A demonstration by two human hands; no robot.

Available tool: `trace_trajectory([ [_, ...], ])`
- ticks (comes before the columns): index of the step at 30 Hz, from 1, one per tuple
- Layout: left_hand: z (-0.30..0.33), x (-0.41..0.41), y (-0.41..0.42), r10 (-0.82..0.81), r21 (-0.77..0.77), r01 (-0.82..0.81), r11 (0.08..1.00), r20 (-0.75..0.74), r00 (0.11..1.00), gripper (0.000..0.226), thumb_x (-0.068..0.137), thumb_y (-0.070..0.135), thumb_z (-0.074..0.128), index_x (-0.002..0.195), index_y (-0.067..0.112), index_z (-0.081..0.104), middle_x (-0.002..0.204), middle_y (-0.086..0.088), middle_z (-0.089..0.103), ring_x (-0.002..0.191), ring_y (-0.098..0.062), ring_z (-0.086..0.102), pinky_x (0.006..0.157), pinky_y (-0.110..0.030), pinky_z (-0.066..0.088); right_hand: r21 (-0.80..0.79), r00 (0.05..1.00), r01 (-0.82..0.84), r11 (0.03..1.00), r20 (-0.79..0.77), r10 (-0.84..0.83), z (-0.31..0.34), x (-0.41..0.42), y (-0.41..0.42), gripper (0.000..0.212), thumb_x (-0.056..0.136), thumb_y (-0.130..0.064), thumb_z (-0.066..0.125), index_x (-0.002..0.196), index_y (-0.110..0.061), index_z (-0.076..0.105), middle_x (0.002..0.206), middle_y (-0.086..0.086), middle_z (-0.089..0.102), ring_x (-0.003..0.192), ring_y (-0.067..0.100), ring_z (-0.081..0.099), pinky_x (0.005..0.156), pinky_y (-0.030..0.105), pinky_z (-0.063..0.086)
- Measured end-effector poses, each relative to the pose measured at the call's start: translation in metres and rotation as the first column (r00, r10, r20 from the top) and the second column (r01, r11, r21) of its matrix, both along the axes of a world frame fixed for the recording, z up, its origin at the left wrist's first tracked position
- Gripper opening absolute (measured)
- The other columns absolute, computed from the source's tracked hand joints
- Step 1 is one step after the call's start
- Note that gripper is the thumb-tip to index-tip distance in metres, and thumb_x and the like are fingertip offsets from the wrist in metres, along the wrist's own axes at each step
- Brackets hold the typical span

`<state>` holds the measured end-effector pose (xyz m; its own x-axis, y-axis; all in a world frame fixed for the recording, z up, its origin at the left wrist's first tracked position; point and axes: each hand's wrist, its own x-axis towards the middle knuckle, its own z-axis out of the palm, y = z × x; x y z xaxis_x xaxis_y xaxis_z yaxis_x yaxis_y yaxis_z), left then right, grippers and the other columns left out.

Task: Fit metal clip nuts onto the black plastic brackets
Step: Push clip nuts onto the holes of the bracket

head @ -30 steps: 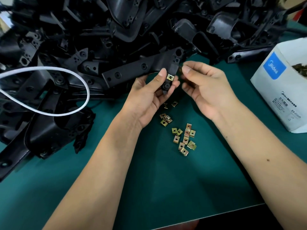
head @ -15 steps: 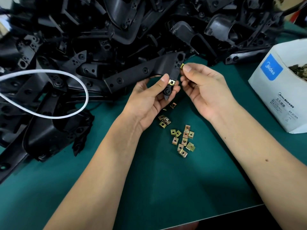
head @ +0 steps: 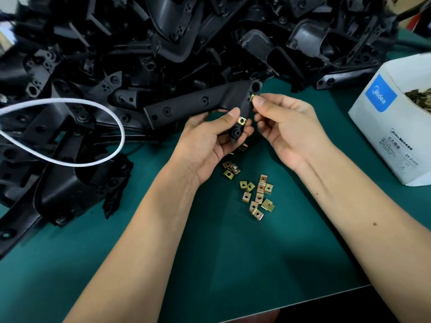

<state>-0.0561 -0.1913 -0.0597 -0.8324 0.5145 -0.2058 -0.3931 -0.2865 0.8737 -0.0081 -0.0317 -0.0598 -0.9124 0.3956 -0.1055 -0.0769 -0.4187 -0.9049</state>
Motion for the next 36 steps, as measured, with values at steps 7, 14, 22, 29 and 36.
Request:
trace_trajectory([
  [7,-0.009,0.007,0.013,0.194,-0.073,-0.203,0.976,-0.116,0.974,0.034,0.092,0.012,0.077,0.122,0.0,0.065,0.101,-0.018,0.078,0.087,-0.029,0.077,0.076,-0.036,0.062,-0.119,0.998,0.018,0.993,0.058,-0.011,-0.002,-0.003,-0.012,0.001,0.091,-0.007,0.075,0.091,-0.007,0.073,0.07,0.005,0.065,0.063,0.014,0.059,0.065,0.03,0.055],
  [14,-0.021,0.006,0.021,0.173,-0.352,-0.438,0.827,-0.583,0.794,0.016,0.092,0.026,0.076,0.094,0.01,0.075,0.078,0.019,0.074,0.078,0.001,0.07,0.077,-0.02,0.057,-0.038,0.995,0.064,0.997,0.081,-0.061,-0.001,-0.007,-0.012,0.025,0.09,-0.018,0.079,0.066,-0.015,0.077,0.068,0.001,0.062,0.063,0.01,0.056,0.066,0.023,0.052],
  [22,-0.02,0.006,0.018,0.119,-0.216,-0.469,0.857,-0.802,0.586,0.013,0.091,0.014,0.073,0.098,0.016,0.063,0.077,0.002,0.07,0.079,-0.02,0.072,0.074,-0.046,0.059,0.043,0.997,0.017,0.999,0.07,-0.02,0.001,-0.007,-0.012,0.021,0.09,-0.019,0.079,0.07,-0.014,0.08,0.071,0.001,0.071,0.069,0.015,0.056,0.071,0.028,0.049],
  [29,-0.019,0.005,0.017,0.108,-0.213,-0.491,0.845,-0.83,0.547,0.013,0.093,0.017,0.073,0.1,0.016,0.063,0.081,0.007,0.072,0.082,-0.013,0.073,0.076,-0.043,0.061,0.078,0.999,0.05,0.996,0.003,-0.05,-0.002,-0.006,-0.011,0.017,0.09,-0.016,0.078,0.073,-0.011,0.078,0.072,0.002,0.074,0.062,0.01,0.064,0.06,0.021,0.05],
  [36,-0.018,0.002,0.017,0.122,-0.231,-0.471,0.852,-0.786,0.606,0.01,0.092,0.023,0.075,0.092,0.025,0.066,0.082,0.013,0.069,0.084,-0.011,0.072,0.082,-0.042,0.061,0.074,0.992,0.094,0.993,-0.086,-0.087,-0.005,-0.009,-0.011,0.016,0.087,-0.014,0.08,0.074,-0.012,0.071,0.068,0.0,0.06,0.064,0.013,0.046,0.069,0.03,0.042],
])
